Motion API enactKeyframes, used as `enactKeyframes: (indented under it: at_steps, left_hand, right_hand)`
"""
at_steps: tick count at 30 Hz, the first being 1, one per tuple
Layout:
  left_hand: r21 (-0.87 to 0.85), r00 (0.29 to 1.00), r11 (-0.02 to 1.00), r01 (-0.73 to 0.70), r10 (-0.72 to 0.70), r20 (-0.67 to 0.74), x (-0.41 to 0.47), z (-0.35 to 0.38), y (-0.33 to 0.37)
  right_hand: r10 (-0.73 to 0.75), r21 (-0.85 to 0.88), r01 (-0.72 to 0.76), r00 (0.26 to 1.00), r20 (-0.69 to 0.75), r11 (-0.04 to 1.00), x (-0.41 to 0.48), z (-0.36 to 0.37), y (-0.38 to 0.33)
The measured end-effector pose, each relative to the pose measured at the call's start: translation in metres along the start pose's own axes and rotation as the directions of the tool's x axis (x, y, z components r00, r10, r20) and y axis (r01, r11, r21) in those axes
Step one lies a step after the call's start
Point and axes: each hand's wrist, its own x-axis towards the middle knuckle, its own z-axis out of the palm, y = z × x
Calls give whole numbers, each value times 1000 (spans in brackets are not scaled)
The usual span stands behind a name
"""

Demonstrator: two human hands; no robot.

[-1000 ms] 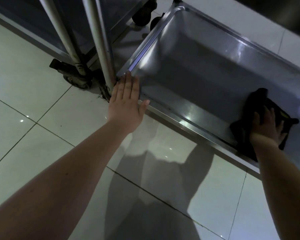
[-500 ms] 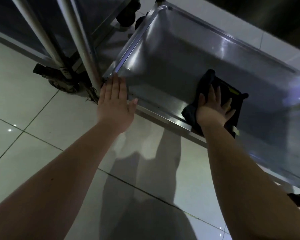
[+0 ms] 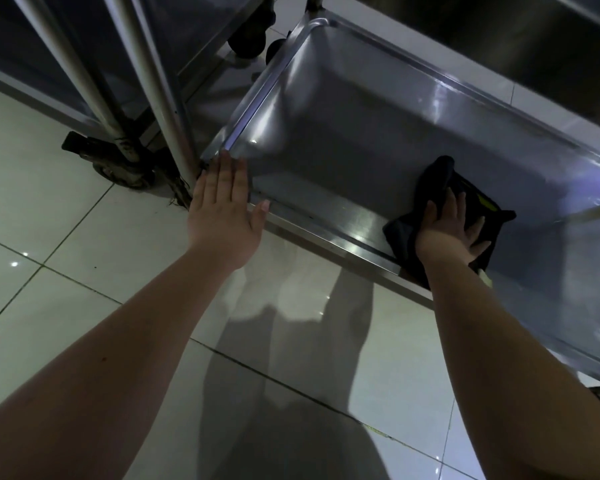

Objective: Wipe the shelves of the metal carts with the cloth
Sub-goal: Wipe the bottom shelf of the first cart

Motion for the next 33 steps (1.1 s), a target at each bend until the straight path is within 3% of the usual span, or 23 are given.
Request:
enactKeyframes:
  at_steps: [7,9,11,16,23,28,31,33]
  left_hand:
    - [19,999,1000,5,-6,47,0,0,4]
    - [20,998,1000,10,-11,66,0,-2,4]
    - [20,996,1000,16,-18,91,0,-4,5]
    - [67,964,997,37,-53,261,5,-17,8]
    - [80,936,995,58,-82,341,6,-33,16]
    - [76,950,990,116,-133,282,11,-26,21]
    - [78,954,989,129,-145,263,15,-25,20]
    - [68,942,986,153,-166,292,17,-28,19]
  right_hand:
    - [56,-9,-56,998,4,998,-5,1,-12]
    - [-8,-30,9,1000,9,1000,-13,7,-30]
    - [-176,-73,176,984,17,982,-28,16,-55]
    - [-531,-130,552,832,164,824,-83,38,-112]
    - [-703,-130,767,631,328,628,-89,19,-94]
    - [-875,-45,933,351,334,358,-65,16,-96]
    - [-900,-5,950,296,319,311,-61,20,-97]
    - [-895,-4,945,311,320,327,-64,22,-98]
